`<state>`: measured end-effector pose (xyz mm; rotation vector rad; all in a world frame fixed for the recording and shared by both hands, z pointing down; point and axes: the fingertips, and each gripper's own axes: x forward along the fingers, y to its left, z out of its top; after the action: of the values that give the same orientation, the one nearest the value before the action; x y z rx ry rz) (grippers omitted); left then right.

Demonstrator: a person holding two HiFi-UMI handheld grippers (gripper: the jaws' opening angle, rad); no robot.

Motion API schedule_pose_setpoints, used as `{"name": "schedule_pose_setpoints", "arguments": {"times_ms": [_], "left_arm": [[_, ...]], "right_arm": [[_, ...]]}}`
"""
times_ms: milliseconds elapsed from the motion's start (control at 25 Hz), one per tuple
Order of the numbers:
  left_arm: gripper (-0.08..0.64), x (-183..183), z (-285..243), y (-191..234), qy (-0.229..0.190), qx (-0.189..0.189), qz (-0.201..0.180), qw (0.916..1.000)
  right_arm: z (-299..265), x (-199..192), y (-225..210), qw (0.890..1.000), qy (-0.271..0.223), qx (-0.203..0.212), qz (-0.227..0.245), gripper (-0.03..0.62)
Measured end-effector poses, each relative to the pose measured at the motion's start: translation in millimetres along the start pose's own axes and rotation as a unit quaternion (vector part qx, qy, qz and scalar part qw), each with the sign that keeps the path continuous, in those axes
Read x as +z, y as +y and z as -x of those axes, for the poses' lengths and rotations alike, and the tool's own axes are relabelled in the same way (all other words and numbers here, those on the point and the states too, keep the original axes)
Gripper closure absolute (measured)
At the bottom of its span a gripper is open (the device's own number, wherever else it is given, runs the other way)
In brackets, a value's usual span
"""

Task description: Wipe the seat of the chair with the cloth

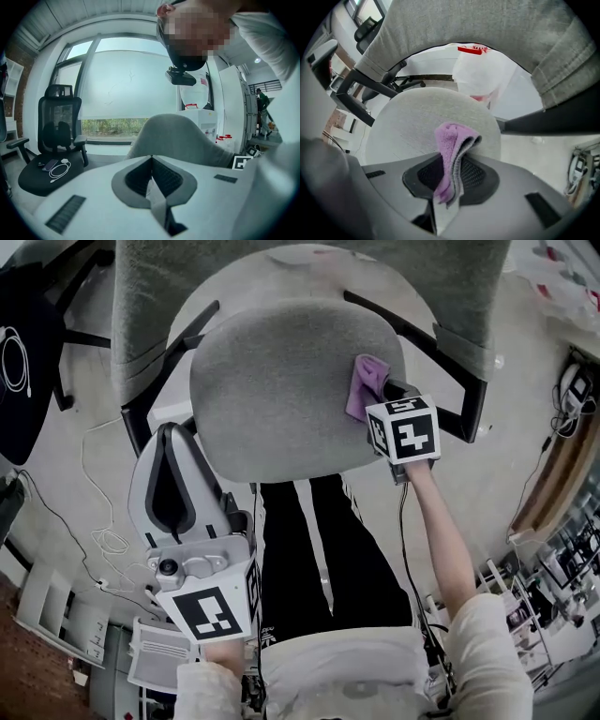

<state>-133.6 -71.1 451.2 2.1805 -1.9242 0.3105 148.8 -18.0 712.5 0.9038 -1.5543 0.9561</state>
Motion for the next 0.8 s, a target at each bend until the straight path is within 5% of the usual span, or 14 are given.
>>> {"name": "schedule_pose_setpoints", "arguments": {"times_ms": [600, 800], "left_arm": [[0.548, 3, -7, -27, -0.001, -0.021, 0.0, 0.9998], [0.548, 3, -8, -26, 0.001, -0.02, -0.002, 0.9998]], "right_arm": [[15, -17, -44, 0.991, 0.037, -0.132, -0.001, 0.505], [17, -19, -48, 0.989, 0.035, -0.146, -0.018, 0.505]]}}
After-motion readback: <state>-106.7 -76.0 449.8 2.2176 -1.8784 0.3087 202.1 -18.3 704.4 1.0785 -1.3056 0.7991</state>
